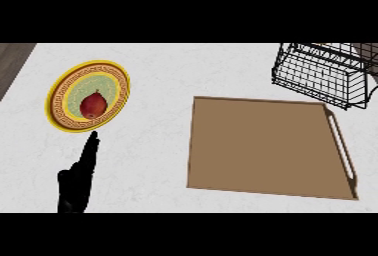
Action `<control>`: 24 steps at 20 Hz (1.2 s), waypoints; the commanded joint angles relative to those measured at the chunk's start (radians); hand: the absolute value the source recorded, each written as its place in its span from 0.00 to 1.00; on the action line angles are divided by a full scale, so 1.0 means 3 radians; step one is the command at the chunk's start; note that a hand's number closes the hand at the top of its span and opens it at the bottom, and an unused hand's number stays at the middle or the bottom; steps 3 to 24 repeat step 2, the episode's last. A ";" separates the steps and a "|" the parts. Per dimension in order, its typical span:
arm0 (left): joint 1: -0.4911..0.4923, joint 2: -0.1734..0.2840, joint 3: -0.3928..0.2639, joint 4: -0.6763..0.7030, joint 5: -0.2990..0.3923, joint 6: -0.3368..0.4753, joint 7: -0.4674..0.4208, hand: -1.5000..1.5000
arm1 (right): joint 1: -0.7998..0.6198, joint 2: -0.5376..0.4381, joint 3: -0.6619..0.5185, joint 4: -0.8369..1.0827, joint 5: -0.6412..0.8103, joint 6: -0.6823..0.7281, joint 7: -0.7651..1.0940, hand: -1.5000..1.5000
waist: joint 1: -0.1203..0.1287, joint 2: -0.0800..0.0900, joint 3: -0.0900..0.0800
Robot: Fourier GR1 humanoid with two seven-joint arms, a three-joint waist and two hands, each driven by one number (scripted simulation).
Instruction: Pick the lemon from the tray and place it in the tiered basket
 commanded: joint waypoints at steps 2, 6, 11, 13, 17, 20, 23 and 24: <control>-0.0131 -0.0017 0.0065 0.0172 0.0045 -0.0022 0.0122 0.50 | 0.0398 -0.0259 -0.0171 0.0134 -0.0157 0.0547 -0.0154 0.00 | -0.0033 0.0028 -0.0012; -0.0131 -0.0017 0.0065 0.0172 0.0045 -0.0022 0.0122 0.50 | 0.0398 -0.0259 -0.0171 0.0134 -0.0157 0.0547 -0.0154 0.00 | -0.0033 0.0028 -0.0012; -0.0131 -0.0017 0.0065 0.0172 0.0045 -0.0022 0.0122 0.50 | 0.0398 -0.0259 -0.0171 0.0134 -0.0157 0.0547 -0.0154 0.00 | -0.0033 0.0028 -0.0012; -0.0131 -0.0017 0.0065 0.0172 0.0045 -0.0022 0.0122 0.50 | 0.0398 -0.0259 -0.0171 0.0134 -0.0157 0.0547 -0.0154 0.00 | -0.0033 0.0028 -0.0012; -0.0131 -0.0017 0.0065 0.0172 0.0045 -0.0022 0.0122 0.50 | 0.0398 -0.0259 -0.0171 0.0134 -0.0157 0.0547 -0.0154 0.00 | -0.0033 0.0028 -0.0012; -0.0131 -0.0017 0.0065 0.0172 0.0045 -0.0022 0.0122 0.50 | 0.0398 -0.0259 -0.0171 0.0134 -0.0157 0.0547 -0.0154 0.00 | -0.0033 0.0028 -0.0012; -0.0131 -0.0017 0.0065 0.0172 0.0045 -0.0022 0.0122 0.50 | 0.0398 -0.0259 -0.0171 0.0134 -0.0157 0.0547 -0.0154 0.00 | -0.0033 0.0028 -0.0012; -0.0131 -0.0017 0.0065 0.0172 0.0045 -0.0022 0.0122 0.50 | 0.0398 -0.0259 -0.0171 0.0134 -0.0157 0.0547 -0.0154 0.00 | -0.0033 0.0028 -0.0012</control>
